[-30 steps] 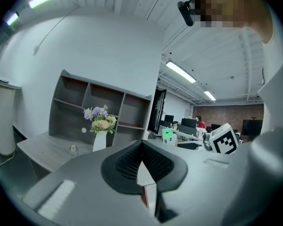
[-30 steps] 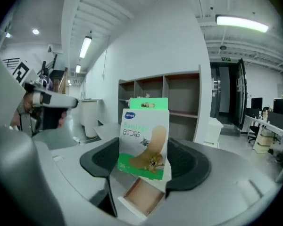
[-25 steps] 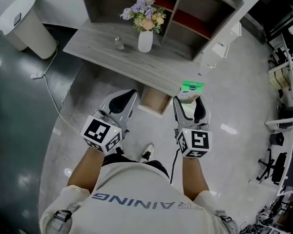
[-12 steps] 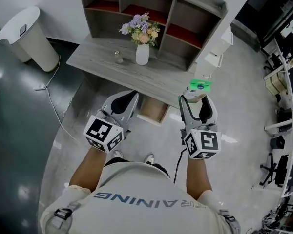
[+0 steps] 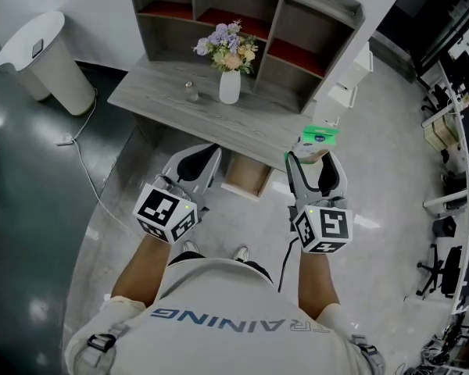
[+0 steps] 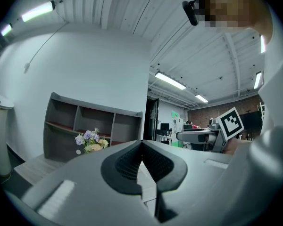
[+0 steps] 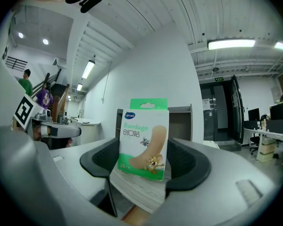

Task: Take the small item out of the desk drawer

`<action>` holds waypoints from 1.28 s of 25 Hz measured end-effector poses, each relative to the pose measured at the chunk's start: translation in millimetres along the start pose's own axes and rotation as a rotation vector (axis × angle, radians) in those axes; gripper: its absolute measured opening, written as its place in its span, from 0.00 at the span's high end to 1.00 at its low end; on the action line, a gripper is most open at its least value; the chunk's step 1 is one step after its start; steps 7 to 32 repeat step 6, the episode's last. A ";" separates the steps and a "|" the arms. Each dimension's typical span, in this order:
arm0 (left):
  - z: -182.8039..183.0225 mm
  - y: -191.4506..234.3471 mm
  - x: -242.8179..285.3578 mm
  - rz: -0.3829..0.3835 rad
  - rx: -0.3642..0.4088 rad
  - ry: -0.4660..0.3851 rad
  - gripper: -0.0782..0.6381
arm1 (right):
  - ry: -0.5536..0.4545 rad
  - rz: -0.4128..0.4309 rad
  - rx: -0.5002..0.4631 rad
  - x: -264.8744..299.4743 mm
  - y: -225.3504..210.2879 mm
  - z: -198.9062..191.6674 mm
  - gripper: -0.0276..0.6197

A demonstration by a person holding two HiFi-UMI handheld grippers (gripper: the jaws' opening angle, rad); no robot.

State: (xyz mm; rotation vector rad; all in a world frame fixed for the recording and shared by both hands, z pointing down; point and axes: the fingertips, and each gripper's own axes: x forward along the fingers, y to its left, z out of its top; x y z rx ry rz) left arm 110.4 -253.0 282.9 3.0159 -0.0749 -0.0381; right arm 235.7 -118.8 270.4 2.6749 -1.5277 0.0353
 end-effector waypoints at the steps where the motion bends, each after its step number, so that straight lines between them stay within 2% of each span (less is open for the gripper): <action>1: 0.1 0.5 -0.7 0.000 -0.001 0.000 0.90 | 0.002 0.000 0.001 -0.2 0.8 -0.5 0.44; 32: -2.6 2.0 -3.9 0.000 -0.007 0.000 0.89 | 0.009 -0.005 -0.011 -1.4 4.3 -4.9 0.44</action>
